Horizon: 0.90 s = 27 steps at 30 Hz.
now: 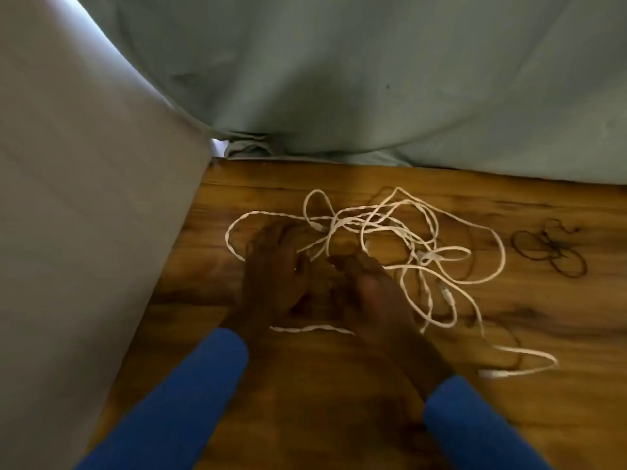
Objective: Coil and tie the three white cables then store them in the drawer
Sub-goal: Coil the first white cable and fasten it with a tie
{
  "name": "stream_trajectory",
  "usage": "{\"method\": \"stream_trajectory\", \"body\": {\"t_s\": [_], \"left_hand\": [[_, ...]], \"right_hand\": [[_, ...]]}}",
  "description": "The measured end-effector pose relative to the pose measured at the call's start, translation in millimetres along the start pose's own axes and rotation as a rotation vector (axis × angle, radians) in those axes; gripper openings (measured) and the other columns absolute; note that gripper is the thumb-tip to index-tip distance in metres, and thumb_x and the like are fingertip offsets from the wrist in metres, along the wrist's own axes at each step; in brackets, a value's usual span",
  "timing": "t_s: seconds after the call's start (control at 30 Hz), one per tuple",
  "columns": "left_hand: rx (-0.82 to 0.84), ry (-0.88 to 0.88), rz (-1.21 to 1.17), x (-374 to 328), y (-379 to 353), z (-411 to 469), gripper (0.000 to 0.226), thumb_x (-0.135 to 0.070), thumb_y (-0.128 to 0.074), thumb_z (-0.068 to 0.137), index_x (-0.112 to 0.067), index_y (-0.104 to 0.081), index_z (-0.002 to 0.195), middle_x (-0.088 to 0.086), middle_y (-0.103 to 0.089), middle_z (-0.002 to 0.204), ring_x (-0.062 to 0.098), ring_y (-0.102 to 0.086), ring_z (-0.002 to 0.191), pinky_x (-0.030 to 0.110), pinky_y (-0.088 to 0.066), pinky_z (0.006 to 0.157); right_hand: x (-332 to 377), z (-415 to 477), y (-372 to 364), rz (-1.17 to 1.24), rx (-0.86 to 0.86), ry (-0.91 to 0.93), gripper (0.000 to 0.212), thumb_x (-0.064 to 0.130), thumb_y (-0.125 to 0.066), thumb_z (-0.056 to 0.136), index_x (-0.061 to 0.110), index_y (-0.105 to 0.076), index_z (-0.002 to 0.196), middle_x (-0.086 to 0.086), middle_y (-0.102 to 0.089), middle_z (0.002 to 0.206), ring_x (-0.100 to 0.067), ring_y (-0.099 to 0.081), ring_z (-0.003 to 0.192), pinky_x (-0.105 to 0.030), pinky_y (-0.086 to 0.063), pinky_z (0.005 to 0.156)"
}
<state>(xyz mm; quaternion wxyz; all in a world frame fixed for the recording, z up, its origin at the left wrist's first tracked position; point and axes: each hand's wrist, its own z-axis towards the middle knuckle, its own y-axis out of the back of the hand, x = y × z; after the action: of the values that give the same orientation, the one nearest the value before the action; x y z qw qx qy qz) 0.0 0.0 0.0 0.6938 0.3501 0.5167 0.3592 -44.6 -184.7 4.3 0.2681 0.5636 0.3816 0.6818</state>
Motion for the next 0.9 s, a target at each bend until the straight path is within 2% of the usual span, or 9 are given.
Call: {"method": "stream_trajectory", "body": {"t_s": [0.1,0.17,0.27,0.37,0.5,0.6,0.7,0.83,0.9], "left_hand": [[0.02,-0.067,0.07,17.4,-17.0,7.7,0.044,-0.031,-0.063,0.094,-0.022,-0.06,0.137,0.005,-0.058,0.139,0.03,-0.05,0.131,0.055,-0.042,0.106],[0.019,-0.079,0.097,26.4,-26.8,8.9,0.036,-0.037,-0.056,0.097,-0.023,-0.066,0.129,0.003,-0.062,0.127,0.029,-0.056,0.122,0.051,-0.044,0.1],[-0.063,-0.097,0.067,34.7,-36.4,2.5,0.023,-0.036,-0.057,0.1,-0.027,-0.069,0.118,-0.001,-0.064,0.116,0.025,-0.059,0.112,0.046,-0.043,0.097],[-0.142,-0.119,0.007,39.8,-38.2,-1.9,0.014,-0.031,-0.059,0.1,-0.026,-0.069,0.109,-0.003,-0.064,0.112,0.02,-0.06,0.105,0.043,-0.047,0.093],[-0.327,-0.136,-0.135,45.9,-37.7,-1.4,0.01,-0.025,-0.062,0.1,-0.025,-0.068,0.107,-0.004,-0.06,0.108,0.011,-0.055,0.098,0.03,-0.043,0.084],[-0.426,-0.162,-0.212,47.2,-34.5,-5.8,0.007,-0.021,-0.063,0.098,-0.026,-0.068,0.099,-0.003,-0.059,0.104,0.012,-0.054,0.093,0.033,-0.043,0.08],[-0.454,-0.182,-0.236,44.1,-29.9,-14.5,0.007,-0.024,-0.064,0.095,-0.027,-0.069,0.1,-0.001,-0.06,0.105,0.017,-0.059,0.095,0.036,-0.048,0.082],[-0.539,-0.207,-0.07,34.1,-23.1,-25.7,0.021,-0.039,-0.071,0.092,-0.028,-0.073,0.11,0.001,-0.06,0.107,0.022,-0.064,0.094,0.03,-0.044,0.074],[-0.646,-0.225,-0.11,29.2,-17.4,-28.6,0.018,-0.041,-0.07,0.093,-0.029,-0.075,0.105,-0.001,-0.062,0.103,0.019,-0.064,0.091,0.03,-0.046,0.072]], "right_hand": [[-16.2,13.7,-21.3,-0.081,-0.035,0.019,0.054,0.05,-0.046,0.095,0.024,-0.055,0.142,-0.005,-0.059,0.128,-0.026,-0.055,0.12,-0.039,-0.051,0.092],[-26.7,15.9,-34.4,-0.12,-0.109,0.044,0.046,0.042,-0.054,0.095,0.023,-0.061,0.136,-0.003,-0.059,0.119,-0.026,-0.056,0.112,-0.039,-0.053,0.082],[-34.2,11.4,-44.7,-0.152,-0.193,0.089,0.034,0.039,-0.054,0.094,0.027,-0.067,0.123,0.005,-0.059,0.108,-0.019,-0.056,0.104,-0.04,-0.054,0.073],[-36.8,11.3,-45.4,-0.197,-0.212,0.129,0.023,0.034,-0.058,0.095,0.029,-0.07,0.114,0.008,-0.06,0.103,-0.015,-0.056,0.103,-0.038,-0.054,0.078],[-39.4,13.7,-46.9,-0.156,-0.294,0.129,0.023,0.032,-0.065,0.096,0.031,-0.068,0.119,0.009,-0.063,0.109,-0.011,-0.059,0.1,-0.036,-0.054,0.084],[-42.9,6.4,-48.3,-0.092,-0.327,0.139,0.023,0.027,-0.069,0.093,0.029,-0.071,0.117,0.008,-0.064,0.107,-0.013,-0.061,0.099,-0.038,-0.054,0.086],[-37.8,-0.7,-48.5,-0.009,-0.383,0.167,0.015,0.028,-0.07,0.09,0.03,-0.071,0.104,0.01,-0.065,0.1,-0.015,-0.062,0.092,-0.038,-0.053,0.081],[-19.4,-1.1,-44.1,0.01,-0.621,0.319,0.027,0.038,-0.063,0.091,0.027,-0.066,0.116,0.005,-0.062,0.106,-0.015,-0.062,0.083,-0.039,-0.053,0.071],[-8.6,4.9,-42.7,0.041,-0.624,0.397,0.04,0.041,-0.058,0.093,0.025,-0.062,0.129,0.002,-0.058,0.12,-0.016,-0.064,0.087,-0.038,-0.054,0.072]]}}
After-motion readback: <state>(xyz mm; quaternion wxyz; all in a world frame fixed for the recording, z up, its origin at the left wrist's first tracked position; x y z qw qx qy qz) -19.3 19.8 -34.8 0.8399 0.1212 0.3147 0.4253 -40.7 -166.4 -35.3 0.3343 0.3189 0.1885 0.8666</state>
